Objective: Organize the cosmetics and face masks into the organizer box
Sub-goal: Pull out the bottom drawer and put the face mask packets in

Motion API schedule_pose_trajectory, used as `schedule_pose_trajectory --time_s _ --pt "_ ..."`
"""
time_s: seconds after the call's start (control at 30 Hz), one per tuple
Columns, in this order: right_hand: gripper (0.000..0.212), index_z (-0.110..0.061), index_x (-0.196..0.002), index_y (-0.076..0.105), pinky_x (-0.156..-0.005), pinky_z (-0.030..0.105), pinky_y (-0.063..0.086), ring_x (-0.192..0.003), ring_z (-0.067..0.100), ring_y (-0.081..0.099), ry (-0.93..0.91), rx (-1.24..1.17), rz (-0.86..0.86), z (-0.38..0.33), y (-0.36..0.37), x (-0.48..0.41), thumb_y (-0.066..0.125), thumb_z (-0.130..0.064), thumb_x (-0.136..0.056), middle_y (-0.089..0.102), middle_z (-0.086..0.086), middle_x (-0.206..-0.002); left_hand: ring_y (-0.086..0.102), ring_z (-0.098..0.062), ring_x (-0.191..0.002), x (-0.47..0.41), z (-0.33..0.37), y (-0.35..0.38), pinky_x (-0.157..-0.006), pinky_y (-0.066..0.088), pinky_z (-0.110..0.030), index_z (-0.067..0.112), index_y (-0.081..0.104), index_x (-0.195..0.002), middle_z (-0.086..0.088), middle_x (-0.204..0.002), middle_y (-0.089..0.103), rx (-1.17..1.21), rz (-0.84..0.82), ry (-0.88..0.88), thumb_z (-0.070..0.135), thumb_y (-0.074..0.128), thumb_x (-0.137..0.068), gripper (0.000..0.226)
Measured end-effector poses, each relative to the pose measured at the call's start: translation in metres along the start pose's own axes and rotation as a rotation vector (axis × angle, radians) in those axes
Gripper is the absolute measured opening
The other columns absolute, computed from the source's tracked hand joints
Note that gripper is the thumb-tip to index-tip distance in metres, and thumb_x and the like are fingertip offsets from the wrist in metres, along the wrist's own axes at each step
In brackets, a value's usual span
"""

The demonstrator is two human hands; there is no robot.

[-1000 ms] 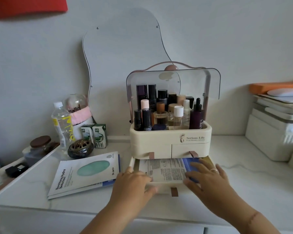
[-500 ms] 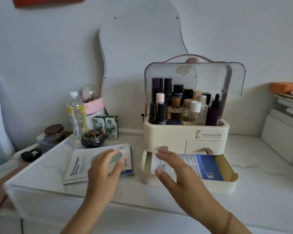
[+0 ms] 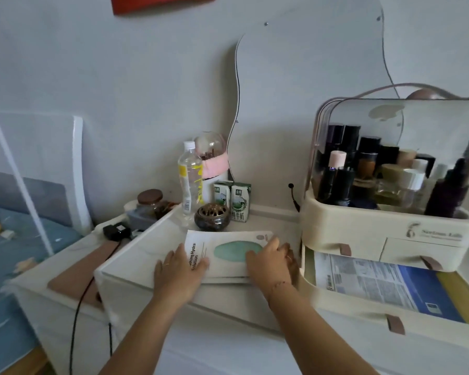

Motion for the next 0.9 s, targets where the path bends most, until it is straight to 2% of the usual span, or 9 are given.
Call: schedule_pose_trajectory --time_s 0.13,0.2,0.3,0.37,0.43,0.57,0.67,0.73,0.9 --pt "0.055 -0.011 -0.138 0.031 -0.101 0.04 0.039 -0.121 0.038 0.043 -0.038 -0.146 -0.033 -0.005 0.006 -0.006 0.048 -0.014 -0.086 0.044 0.018 -0.133 0.059 -0.028 -0.106 0.002 -0.001 -0.01 -0.087 0.045 -0.034 0.02 0.052 -0.116 -0.001 -0.11 0.065 0.242 -0.02 -0.043 0.039 0.057 -0.086 0.036" --pt "0.06 -0.011 -0.141 0.026 -0.093 0.044 0.048 -0.116 0.038 0.048 -0.003 -0.316 -0.094 -0.005 0.008 -0.006 0.048 -0.006 -0.085 0.045 0.019 -0.131 0.062 -0.028 -0.098 -0.001 -0.006 -0.016 -0.088 0.049 -0.037 0.018 0.057 -0.109 -0.003 -0.105 0.068 0.437 -0.034 -0.095 0.021 0.059 -0.084 0.025" --pt "0.067 -0.009 -0.143 0.022 -0.067 0.027 0.049 -0.087 0.022 0.056 0.022 -0.493 -0.155 -0.004 0.008 -0.001 0.052 0.003 -0.085 0.054 0.008 -0.103 0.066 -0.028 -0.088 -0.003 -0.015 -0.026 -0.081 0.052 -0.039 0.01 0.061 -0.1 -0.012 -0.099 0.07 0.694 -0.022 -0.149 -0.003 0.055 -0.08 0.026" --pt "0.063 -0.007 -0.139 0.031 -0.051 0.018 0.042 -0.071 0.013 0.053 0.018 -0.641 -0.184 -0.005 0.006 0.003 0.055 0.008 -0.083 0.053 -0.001 -0.085 0.067 -0.03 -0.082 -0.002 -0.021 -0.029 -0.071 0.053 -0.037 0.007 0.063 -0.097 -0.015 -0.094 0.07 0.818 -0.033 -0.187 -0.009 0.055 -0.079 0.026" --pt "0.051 -0.007 -0.128 0.049 -0.047 0.017 0.043 -0.067 0.009 0.055 -0.036 -0.772 -0.169 -0.009 -0.001 0.008 0.056 0.01 -0.081 0.058 -0.005 -0.08 0.067 -0.029 -0.074 0.001 -0.021 -0.033 -0.063 0.052 -0.033 0.007 0.066 -0.093 -0.015 -0.088 0.071 0.979 -0.039 -0.174 -0.012 0.056 -0.079 0.025" --pt "0.044 -0.02 -0.1 0.06 -0.054 0.011 0.046 -0.072 0.006 0.06 -0.25 -1.012 -0.042 -0.023 -0.032 0.017 0.051 0.018 -0.079 0.066 -0.004 -0.089 0.069 -0.019 -0.083 0.006 -0.009 -0.054 -0.071 0.054 -0.033 0.021 0.064 -0.103 -0.003 -0.094 0.074 1.167 0.083 0.044 -0.011 0.059 -0.081 0.039" --pt "0.044 -0.025 -0.094 0.056 -0.078 0.023 0.049 -0.089 0.01 0.061 -0.305 -0.995 -0.034 -0.023 -0.034 0.02 0.05 0.017 -0.081 0.065 -0.004 -0.099 0.066 -0.019 -0.091 0.009 -0.006 -0.052 -0.078 0.052 -0.033 0.028 0.061 -0.103 0.0 -0.099 0.072 1.151 0.113 0.109 -0.008 0.06 -0.083 0.041" --pt "0.044 -0.026 -0.098 0.055 -0.086 0.031 0.048 -0.096 0.015 0.059 -0.263 -0.96 -0.078 -0.015 -0.02 0.022 0.047 0.015 -0.083 0.063 -0.002 -0.102 0.065 -0.02 -0.094 0.009 -0.009 -0.041 -0.078 0.05 -0.032 0.028 0.06 -0.105 0.001 -0.1 0.071 1.144 0.08 0.096 -0.007 0.059 -0.085 0.04" --pt "0.038 -0.029 -0.088 0.051 -0.07 0.014 0.043 -0.086 0.007 0.058 -0.244 -0.902 -0.053 -0.003 -0.005 0.028 0.048 0.009 -0.088 0.061 -0.011 -0.092 0.066 -0.011 -0.099 0.014 -0.013 -0.031 -0.081 0.05 -0.03 0.03 0.061 -0.108 0.01 -0.1 0.073 1.133 0.047 0.077 0.0 0.06 -0.088 0.037"
Point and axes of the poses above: each hand's wrist, its own x-axis away from the middle knuckle, its own y-axis out of the palm, z = x × y, the point moved 7 cm from there along -x, towards the middle knuckle
